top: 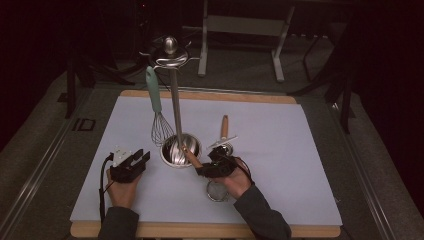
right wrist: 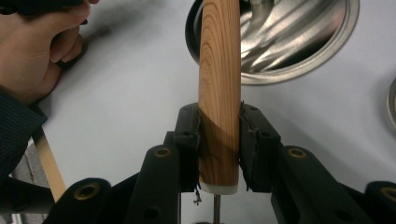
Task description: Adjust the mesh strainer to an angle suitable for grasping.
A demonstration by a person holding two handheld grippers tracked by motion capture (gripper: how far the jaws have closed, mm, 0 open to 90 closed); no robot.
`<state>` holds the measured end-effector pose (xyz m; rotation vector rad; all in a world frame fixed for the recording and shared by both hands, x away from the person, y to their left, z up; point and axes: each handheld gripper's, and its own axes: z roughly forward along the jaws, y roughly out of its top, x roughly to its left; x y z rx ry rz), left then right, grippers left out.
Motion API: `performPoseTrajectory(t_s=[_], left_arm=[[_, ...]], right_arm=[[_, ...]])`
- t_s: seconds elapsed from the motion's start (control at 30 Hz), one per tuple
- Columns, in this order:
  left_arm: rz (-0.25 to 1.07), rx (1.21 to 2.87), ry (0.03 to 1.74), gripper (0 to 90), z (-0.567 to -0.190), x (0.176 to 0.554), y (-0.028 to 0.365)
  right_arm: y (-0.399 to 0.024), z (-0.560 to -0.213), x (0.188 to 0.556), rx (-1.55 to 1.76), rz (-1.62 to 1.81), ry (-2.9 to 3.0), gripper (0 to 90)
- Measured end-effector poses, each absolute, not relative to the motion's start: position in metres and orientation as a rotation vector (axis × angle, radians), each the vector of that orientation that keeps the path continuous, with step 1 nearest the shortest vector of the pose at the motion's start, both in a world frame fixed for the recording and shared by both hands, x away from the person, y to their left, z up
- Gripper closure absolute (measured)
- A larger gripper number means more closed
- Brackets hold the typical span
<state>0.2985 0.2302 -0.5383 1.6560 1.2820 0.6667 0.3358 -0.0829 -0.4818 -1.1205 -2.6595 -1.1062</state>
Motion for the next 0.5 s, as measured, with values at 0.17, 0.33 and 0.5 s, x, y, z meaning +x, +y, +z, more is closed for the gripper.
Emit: performPoseTrajectory(t_s=[0.17,0.33,0.5], left_arm=[[0.666,1.656,1.282,67.0,-0.538,0.299,0.230],[0.668,1.657,1.281,67.0,-0.538,0.299,0.230],[0.668,1.659,1.281,66.9,-0.538,0.299,0.230]], right_arm=[[-0.081,-0.479,0.334,-1.113,-1.113,-2.692,71.0],[-0.082,-0.474,0.332,-1.113,-1.136,-2.704,71.0],[-0.083,-0.468,0.331,-1.108,-1.159,-2.716,71.0]])
